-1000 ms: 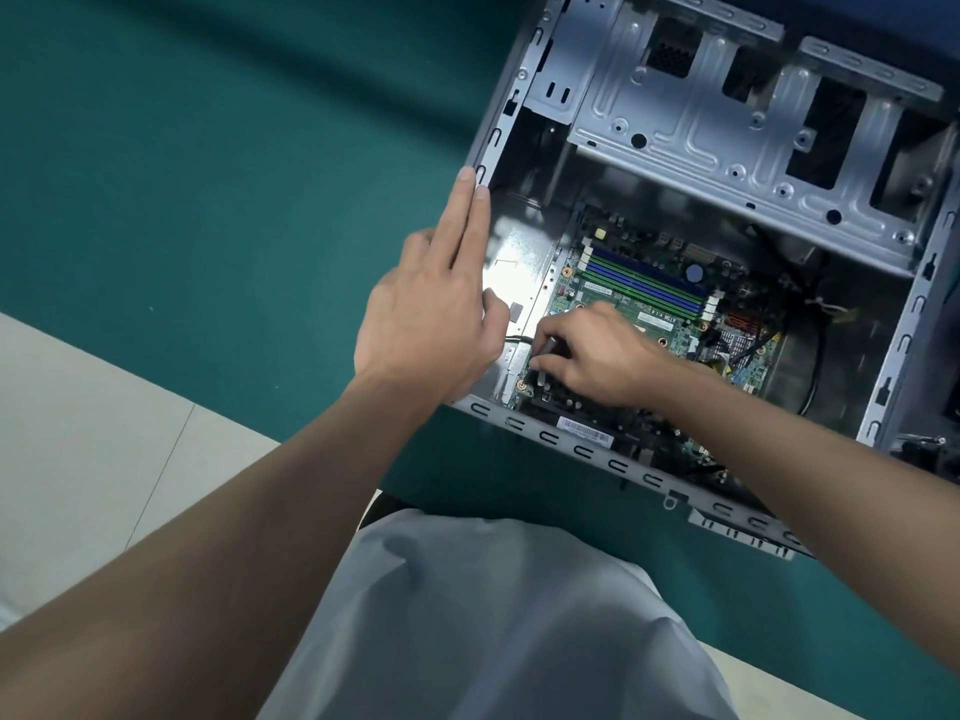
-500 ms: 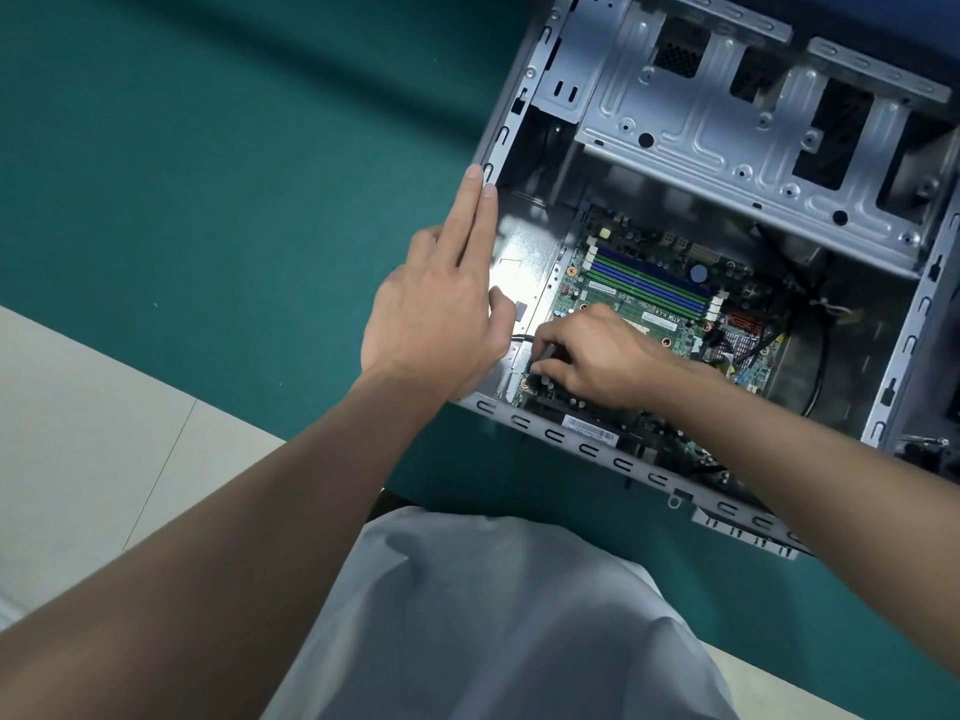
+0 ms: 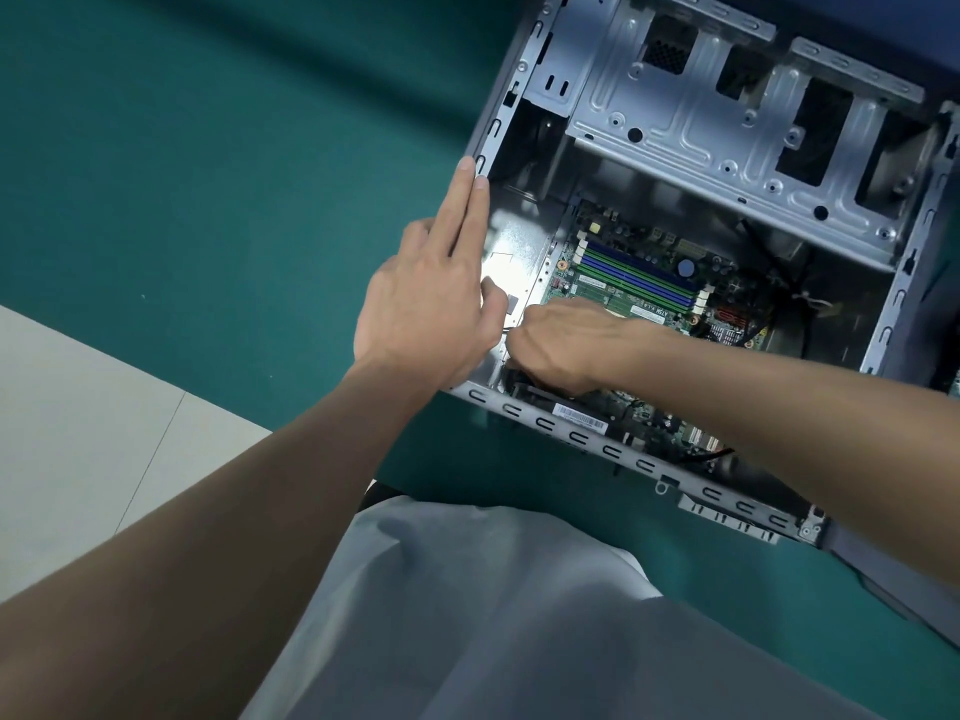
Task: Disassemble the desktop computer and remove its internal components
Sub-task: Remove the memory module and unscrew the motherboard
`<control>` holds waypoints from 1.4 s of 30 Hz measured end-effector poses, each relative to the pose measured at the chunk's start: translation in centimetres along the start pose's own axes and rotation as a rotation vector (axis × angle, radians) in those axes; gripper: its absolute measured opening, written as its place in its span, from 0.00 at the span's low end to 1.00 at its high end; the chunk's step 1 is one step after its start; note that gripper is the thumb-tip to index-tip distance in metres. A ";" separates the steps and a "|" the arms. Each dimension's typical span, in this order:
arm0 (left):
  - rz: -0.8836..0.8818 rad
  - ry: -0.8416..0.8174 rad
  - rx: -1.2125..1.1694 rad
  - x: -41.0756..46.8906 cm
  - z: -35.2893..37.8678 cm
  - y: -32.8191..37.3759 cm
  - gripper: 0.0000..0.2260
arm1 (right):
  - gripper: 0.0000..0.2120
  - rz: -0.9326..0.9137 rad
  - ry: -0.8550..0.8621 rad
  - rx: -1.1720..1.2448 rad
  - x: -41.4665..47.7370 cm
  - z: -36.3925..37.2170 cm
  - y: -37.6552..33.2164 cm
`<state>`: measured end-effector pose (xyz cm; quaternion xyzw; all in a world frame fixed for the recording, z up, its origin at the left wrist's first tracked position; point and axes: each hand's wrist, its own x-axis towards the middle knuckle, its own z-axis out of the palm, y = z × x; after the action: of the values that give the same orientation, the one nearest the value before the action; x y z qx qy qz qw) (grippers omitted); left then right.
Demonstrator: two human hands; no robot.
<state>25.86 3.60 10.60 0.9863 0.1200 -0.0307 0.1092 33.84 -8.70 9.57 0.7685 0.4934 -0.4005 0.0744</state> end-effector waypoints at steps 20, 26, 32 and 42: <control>0.000 0.012 -0.013 -0.1 0.1 0.0 0.32 | 0.13 0.058 0.010 0.042 -0.2 0.2 1.2; 0.001 0.012 -0.008 -0.1 0.1 0.0 0.32 | 0.06 -0.006 0.094 0.180 0.0 0.4 1.4; -0.006 0.008 -0.016 0.0 0.1 0.1 0.32 | 0.16 -0.061 0.052 0.022 0.3 0.8 1.1; -0.011 0.016 -0.024 0.0 0.2 0.0 0.33 | 0.09 -0.038 0.028 0.148 0.7 -0.3 1.6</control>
<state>25.83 3.53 10.46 0.9844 0.1266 -0.0221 0.1198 35.44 -8.80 8.87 0.7680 0.4779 -0.4263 0.0027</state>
